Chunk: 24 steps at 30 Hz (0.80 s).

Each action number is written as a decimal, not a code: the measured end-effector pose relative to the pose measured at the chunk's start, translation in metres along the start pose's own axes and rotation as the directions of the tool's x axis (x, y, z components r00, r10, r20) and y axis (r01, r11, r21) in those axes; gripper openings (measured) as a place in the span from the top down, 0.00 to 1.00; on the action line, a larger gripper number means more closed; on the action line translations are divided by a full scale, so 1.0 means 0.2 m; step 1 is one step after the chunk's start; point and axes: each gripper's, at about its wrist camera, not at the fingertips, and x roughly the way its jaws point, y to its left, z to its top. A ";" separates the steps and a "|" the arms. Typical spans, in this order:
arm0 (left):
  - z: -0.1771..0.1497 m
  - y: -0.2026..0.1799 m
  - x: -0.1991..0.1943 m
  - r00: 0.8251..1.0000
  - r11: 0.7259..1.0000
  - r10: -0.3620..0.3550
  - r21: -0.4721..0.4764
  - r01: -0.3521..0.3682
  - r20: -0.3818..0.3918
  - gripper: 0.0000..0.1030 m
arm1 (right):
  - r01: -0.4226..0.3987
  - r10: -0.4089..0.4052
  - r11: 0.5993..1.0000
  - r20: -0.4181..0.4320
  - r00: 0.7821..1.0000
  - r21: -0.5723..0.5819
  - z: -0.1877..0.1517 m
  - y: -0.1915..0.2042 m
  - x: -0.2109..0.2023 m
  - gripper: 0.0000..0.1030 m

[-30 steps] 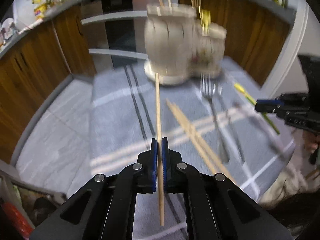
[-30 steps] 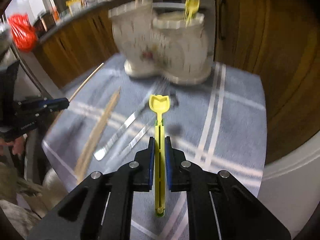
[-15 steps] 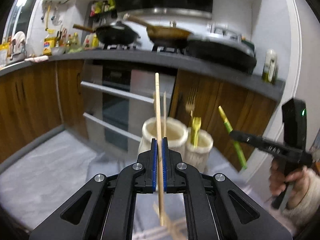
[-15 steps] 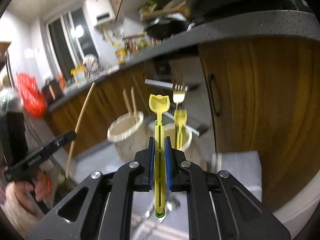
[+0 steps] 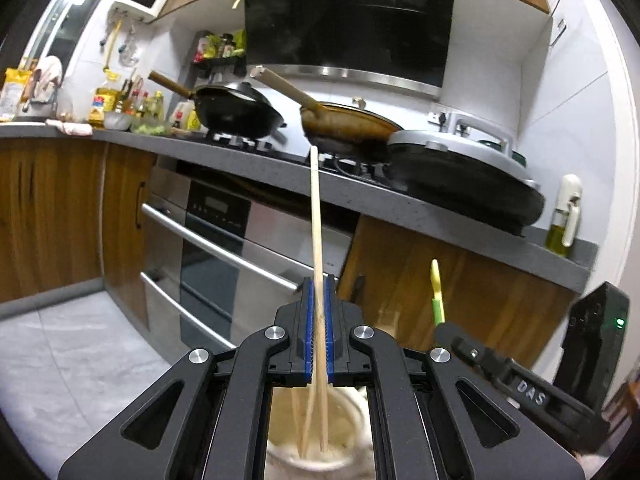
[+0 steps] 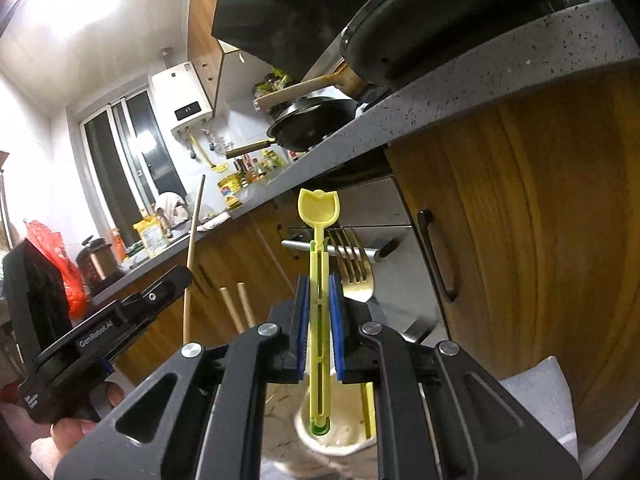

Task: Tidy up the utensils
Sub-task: 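Drop the chopstick into the tall cup while the right tool drops the yellow spoon into the short cup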

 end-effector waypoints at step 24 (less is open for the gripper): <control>-0.26 0.07 -0.03 0.984 0.988 0.107 0.122 -0.090 -0.142 0.95 | 0.112 -0.122 0.989 -0.112 0.986 -0.094 -0.22 -0.05 -0.03 0.90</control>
